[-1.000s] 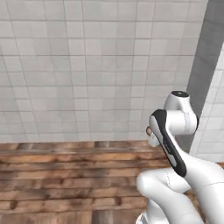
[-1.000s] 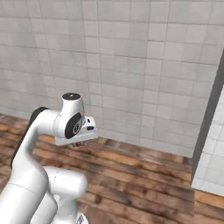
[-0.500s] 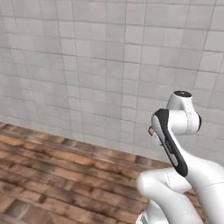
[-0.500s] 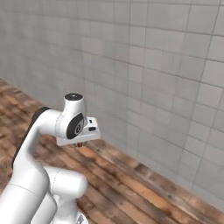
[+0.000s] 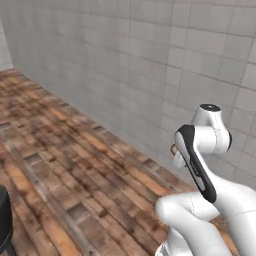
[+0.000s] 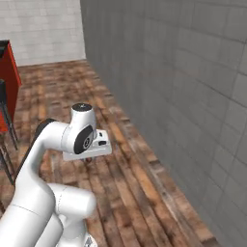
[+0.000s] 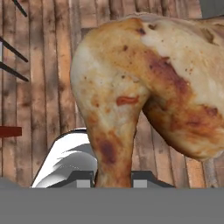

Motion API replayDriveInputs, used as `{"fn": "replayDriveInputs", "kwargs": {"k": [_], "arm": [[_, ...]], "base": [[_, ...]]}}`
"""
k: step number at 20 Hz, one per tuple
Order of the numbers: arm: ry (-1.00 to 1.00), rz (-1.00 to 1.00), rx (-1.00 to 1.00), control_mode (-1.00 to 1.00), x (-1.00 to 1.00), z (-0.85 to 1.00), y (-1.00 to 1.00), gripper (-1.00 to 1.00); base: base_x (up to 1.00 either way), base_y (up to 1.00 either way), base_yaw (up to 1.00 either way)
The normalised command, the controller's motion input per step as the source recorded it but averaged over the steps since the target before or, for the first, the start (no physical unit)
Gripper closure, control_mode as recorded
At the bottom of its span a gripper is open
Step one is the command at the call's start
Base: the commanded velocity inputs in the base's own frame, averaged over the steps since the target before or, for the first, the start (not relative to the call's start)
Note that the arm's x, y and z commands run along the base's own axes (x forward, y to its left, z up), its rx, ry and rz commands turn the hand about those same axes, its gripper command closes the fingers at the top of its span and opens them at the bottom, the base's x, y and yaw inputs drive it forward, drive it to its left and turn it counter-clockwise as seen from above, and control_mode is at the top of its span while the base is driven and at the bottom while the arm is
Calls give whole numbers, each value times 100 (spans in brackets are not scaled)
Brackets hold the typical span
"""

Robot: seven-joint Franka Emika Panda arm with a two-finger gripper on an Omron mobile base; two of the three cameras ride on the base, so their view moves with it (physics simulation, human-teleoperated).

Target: Take the chicken drumsticks from the pan and place one on each plate on the dining counter.

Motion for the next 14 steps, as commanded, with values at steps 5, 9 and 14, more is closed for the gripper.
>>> {"fn": "replayDriveInputs", "kwargs": {"k": [5, 9, 14], "arm": [[0, 0, 0, 100, 0, 0, 0, 100], [0, 0, 0, 100, 0, 0, 0, 100], [0, 0, 0, 100, 0, 0, 0, 100]], "base": [[98, 0, 62], [100, 0, 56], [98, 0, 63]]}}
